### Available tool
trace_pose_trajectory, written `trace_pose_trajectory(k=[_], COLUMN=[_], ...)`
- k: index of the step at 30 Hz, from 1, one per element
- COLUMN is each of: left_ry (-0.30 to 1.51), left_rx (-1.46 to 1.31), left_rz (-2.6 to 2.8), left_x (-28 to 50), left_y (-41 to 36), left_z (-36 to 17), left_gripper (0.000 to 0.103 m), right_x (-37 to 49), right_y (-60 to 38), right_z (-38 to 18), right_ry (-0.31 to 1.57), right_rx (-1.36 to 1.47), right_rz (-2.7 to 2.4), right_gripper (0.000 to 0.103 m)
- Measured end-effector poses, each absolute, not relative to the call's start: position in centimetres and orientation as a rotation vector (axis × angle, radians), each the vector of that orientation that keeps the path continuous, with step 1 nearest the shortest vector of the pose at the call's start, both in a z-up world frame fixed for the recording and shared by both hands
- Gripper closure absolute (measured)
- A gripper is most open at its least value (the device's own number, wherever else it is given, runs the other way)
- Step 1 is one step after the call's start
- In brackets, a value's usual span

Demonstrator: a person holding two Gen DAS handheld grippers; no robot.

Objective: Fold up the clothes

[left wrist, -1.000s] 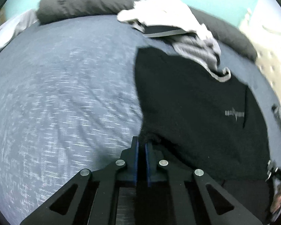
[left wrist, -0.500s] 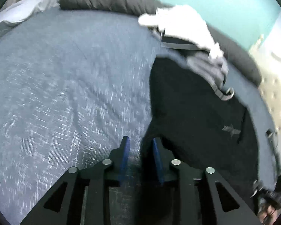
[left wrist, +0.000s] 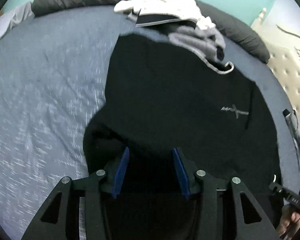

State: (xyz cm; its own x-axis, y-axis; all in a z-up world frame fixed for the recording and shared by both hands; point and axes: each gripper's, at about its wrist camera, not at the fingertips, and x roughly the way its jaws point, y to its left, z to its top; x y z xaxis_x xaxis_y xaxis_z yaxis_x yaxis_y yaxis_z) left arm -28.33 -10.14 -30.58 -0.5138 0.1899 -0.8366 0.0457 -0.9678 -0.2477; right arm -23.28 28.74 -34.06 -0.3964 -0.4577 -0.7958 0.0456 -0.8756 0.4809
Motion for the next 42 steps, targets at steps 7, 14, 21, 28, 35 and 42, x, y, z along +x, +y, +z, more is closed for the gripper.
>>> trace_pose_trajectory(k=[7, 14, 21, 28, 35, 42], left_ry=[-0.391, -0.400, -0.321, -0.250, -0.238, -0.202], left_rx=[-1.507, -1.453, -1.397, -1.402, -1.462, -1.528], left_rz=[2.627, 2.620, 2.601, 2.527, 2.476, 2.421], left_x=[-27.9, -30.3, -36.4, -42.9, -48.0, -51.4], left_y=[-10.7, -11.9, -11.2, -9.4, -8.9, -8.2], left_z=[-29.9, -26.9, -24.5, -23.8, -24.8, -27.3], left_gripper=[0.054, 0.044, 0.040, 0.036, 0.030, 0.030], right_x=[-22.8, -23.6, -30.0, -40.7, -47.8, -53.4], right_y=[29.5, 32.3, 32.9, 29.0, 25.8, 23.3], right_z=[-33.6, -29.7, -29.1, -26.4, -26.7, -27.9], right_ry=[-0.510, -0.578, -0.526, -0.276, -0.167, -0.098], right_rx=[1.491, 1.281, 1.305, 1.292, 1.343, 1.403], right_rz=[-2.355, -2.444, -2.425, -2.398, -2.350, -2.326], right_gripper=[0.100, 0.092, 0.065, 0.052, 0.049, 0.047])
